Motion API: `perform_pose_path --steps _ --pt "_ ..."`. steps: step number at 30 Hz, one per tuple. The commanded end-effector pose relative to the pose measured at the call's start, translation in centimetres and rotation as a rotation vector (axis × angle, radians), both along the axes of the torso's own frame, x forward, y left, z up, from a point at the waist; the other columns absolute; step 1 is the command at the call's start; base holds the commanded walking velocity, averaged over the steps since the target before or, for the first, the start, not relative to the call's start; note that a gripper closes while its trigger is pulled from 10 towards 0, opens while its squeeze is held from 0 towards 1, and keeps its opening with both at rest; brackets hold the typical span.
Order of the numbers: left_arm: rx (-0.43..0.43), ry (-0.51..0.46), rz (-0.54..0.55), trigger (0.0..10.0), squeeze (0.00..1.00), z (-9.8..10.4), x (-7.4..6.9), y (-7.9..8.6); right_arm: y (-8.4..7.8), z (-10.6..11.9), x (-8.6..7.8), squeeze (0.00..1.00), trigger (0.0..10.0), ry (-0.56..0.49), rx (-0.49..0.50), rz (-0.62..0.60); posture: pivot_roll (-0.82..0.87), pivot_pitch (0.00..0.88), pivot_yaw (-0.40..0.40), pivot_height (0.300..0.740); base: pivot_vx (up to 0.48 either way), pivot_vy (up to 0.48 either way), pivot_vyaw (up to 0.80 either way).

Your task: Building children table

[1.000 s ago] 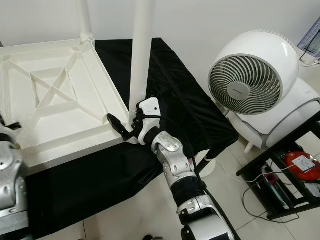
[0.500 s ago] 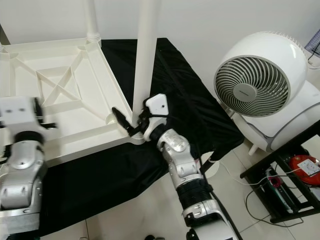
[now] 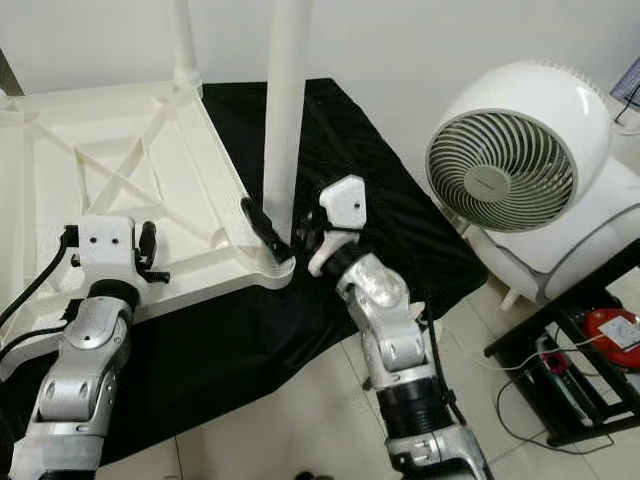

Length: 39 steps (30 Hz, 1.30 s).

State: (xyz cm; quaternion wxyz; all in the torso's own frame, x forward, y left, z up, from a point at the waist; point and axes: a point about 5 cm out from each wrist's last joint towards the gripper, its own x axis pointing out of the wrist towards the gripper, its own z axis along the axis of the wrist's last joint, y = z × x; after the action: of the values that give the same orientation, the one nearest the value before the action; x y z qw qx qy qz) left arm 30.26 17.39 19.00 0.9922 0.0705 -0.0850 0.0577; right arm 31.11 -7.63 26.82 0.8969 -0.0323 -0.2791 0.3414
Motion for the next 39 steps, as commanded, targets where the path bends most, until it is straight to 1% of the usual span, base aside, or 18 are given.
perform_pose_path --steps 1,2,3,5,8,11,18,28,35,39 --pt "-0.025 0.005 0.041 10.0 0.00 -0.1 -0.2 0.2 -0.2 0.2 -0.1 0.00 10.0 0.003 0.004 0.002 0.04 0.128 -0.039 0.740 0.000 0.000 0.00" --pt "-0.025 0.005 0.041 10.0 0.00 -0.1 -0.2 0.2 -0.2 0.2 -0.1 0.00 10.0 0.003 0.004 0.002 0.04 0.128 -0.039 0.740 0.000 0.000 0.00" --pt "-0.026 -0.007 0.052 10.0 0.00 0.2 -0.1 0.5 -0.1 1.1 0.0 0.00 10.0 -0.019 0.000 -0.007 0.04 0.122 -0.039 0.740 0.000 0.000 0.00" --pt "-0.026 -0.007 0.052 10.0 0.00 0.2 -0.1 0.5 -0.1 1.1 0.0 0.00 10.0 -0.019 0.000 -0.007 0.04 0.122 -0.039 0.740 0.000 0.000 0.00" --pt "-0.018 -0.031 0.082 10.0 0.00 0.7 0.3 1.5 0.0 3.5 0.4 0.00 10.0 -0.081 -0.004 -0.037 0.05 0.108 -0.043 0.740 0.000 0.000 0.00" --pt "-0.006 -0.033 0.083 10.0 0.00 0.6 0.4 1.7 0.1 4.1 0.4 0.00 10.0 -0.094 0.003 -0.044 0.06 0.101 -0.045 0.740 0.000 0.000 0.00" --pt "0.003 -0.029 0.083 10.0 0.00 0.4 0.3 1.8 0.1 5.0 0.4 0.00 10.0 -0.106 0.011 -0.058 0.06 0.093 -0.045 0.740 0.000 0.000 0.00" --pt "-0.012 -0.037 0.083 10.0 0.00 0.4 0.1 1.5 0.5 4.6 0.5 0.00 10.0 -0.066 -0.006 -0.049 0.06 0.075 -0.060 0.740 0.000 0.000 0.00" --pt "-0.015 -0.048 0.086 10.0 0.00 0.5 0.3 1.5 0.6 5.8 0.4 0.00 10.0 -0.094 0.023 -0.045 0.06 0.069 -0.062 0.740 0.000 0.000 0.00" --pt "-0.014 -0.054 0.083 10.0 0.00 0.5 0.3 1.5 0.7 5.7 0.4 0.00 10.0 -0.086 0.022 -0.041 0.06 0.057 -0.064 0.740 0.000 0.000 0.00"
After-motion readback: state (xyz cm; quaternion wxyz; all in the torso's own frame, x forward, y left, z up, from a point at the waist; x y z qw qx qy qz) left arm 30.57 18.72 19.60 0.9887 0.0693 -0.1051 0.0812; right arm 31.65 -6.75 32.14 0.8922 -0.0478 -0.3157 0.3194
